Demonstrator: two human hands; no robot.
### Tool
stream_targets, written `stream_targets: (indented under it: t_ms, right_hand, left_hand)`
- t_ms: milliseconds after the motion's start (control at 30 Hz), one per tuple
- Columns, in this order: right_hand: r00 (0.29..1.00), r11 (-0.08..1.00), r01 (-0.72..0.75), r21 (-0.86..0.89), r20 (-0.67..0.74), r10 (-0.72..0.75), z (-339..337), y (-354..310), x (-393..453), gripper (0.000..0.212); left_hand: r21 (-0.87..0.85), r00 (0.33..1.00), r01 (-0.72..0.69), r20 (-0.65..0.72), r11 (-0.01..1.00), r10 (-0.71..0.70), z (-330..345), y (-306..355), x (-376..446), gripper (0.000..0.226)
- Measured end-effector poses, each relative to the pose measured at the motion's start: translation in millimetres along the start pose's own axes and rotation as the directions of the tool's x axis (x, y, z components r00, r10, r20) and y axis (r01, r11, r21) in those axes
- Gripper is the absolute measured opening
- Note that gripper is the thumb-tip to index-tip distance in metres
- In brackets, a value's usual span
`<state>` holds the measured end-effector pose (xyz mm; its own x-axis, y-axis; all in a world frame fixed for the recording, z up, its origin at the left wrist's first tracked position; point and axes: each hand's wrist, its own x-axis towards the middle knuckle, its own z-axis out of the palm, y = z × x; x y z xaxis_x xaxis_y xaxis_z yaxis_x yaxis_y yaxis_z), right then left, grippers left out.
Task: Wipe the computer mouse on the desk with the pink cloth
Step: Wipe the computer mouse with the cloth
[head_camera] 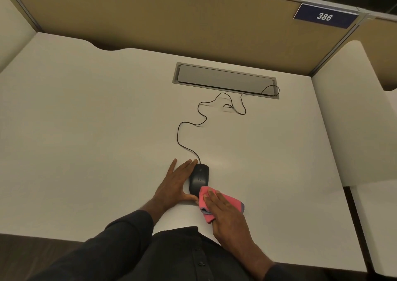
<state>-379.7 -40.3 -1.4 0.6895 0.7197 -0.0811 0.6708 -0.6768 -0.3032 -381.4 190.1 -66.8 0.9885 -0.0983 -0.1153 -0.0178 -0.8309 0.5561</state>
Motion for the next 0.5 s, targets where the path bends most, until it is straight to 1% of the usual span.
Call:
stream_targets:
  t_ms: [67, 133, 167, 233, 267, 367, 433, 500]
  right_hand:
    - [1.000, 1.000, 0.015, -0.009, -0.006, -0.015, 0, 0, 0, 0.080]
    - [1.000, 0.999, 0.027, 0.020, 0.003, -0.027, 1, 0, 0, 0.082]
    - [0.999, 0.998, 0.012, 0.054, 0.038, -0.014, 2, 0, -1, 0.083]
    - [0.993, 0.993, -0.067, 0.093, 0.102, 0.057, 11, 1, -1, 0.083]
    - [0.991, 0.989, -0.102, 0.111, 0.101, 0.091, 13, 1, 0, 0.081]
    - [0.991, 0.970, -0.132, 0.204, 0.008, 0.134, 12, 3, 9, 0.067]
    - [0.983, 0.955, -0.157, 0.251, -0.052, 0.175, 10, 3, 17, 0.063]
    - [0.968, 0.933, -0.211, 0.291, -0.072, 0.241, 2, 3, 30, 0.058]
  left_hand:
    - [0.001, 1.000, 0.001, 0.006, 1.000, -0.001, -1, 1, 0, 0.124]
    - [-0.003, 1.000, -0.002, 0.006, 1.000, 0.002, -2, 1, 0, 0.124]
    - [-0.007, 1.000, -0.002, 0.007, 1.000, 0.002, -2, 1, 1, 0.124]
    - [-0.012, 1.000, 0.002, 0.009, 1.000, -0.002, -2, 1, 1, 0.124]
    - [-0.011, 1.000, 0.005, 0.010, 1.000, -0.005, -1, 1, 1, 0.124]
    - [-0.010, 1.000, 0.005, 0.003, 1.000, -0.005, 0, 0, 1, 0.125]
    - [-0.010, 1.000, 0.002, 0.006, 1.000, -0.002, 0, 0, 2, 0.126]
    - [-0.015, 1.000, -0.001, 0.004, 1.000, 0.001, -1, 0, 2, 0.127]
